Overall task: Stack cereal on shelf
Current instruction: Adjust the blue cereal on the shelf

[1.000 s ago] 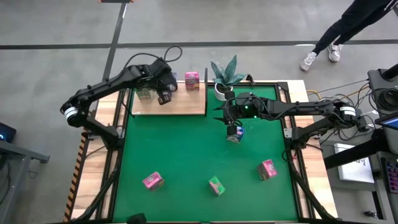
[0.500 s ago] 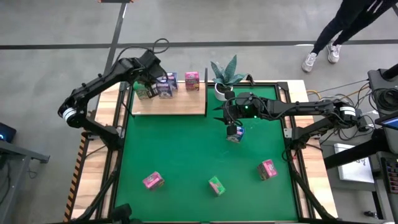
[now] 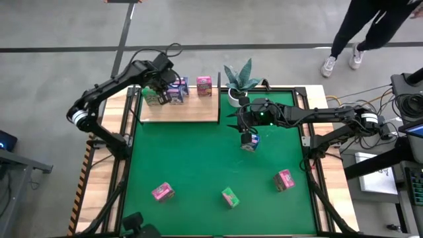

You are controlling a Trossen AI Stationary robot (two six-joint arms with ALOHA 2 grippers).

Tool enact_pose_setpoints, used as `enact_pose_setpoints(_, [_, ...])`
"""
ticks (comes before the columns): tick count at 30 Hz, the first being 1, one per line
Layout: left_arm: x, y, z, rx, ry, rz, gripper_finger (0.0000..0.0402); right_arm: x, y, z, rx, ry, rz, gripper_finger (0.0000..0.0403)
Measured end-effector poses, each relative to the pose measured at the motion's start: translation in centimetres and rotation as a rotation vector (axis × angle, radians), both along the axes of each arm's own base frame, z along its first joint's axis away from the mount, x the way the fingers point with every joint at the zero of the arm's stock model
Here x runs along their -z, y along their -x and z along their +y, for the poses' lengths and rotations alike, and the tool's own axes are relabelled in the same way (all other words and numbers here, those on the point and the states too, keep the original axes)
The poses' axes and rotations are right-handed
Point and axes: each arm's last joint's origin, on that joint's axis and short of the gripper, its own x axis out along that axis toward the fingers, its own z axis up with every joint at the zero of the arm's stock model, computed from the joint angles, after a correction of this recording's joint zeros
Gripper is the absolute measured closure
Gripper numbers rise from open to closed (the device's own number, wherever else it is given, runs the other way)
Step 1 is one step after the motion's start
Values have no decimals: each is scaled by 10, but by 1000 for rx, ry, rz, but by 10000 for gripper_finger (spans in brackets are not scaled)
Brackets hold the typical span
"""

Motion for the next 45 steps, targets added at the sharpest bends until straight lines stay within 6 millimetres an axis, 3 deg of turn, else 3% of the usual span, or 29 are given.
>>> enact_pose_setpoints(45, [2, -6, 4, 5, 7, -99, 402, 0, 0, 0, 0, 0, 0, 248])
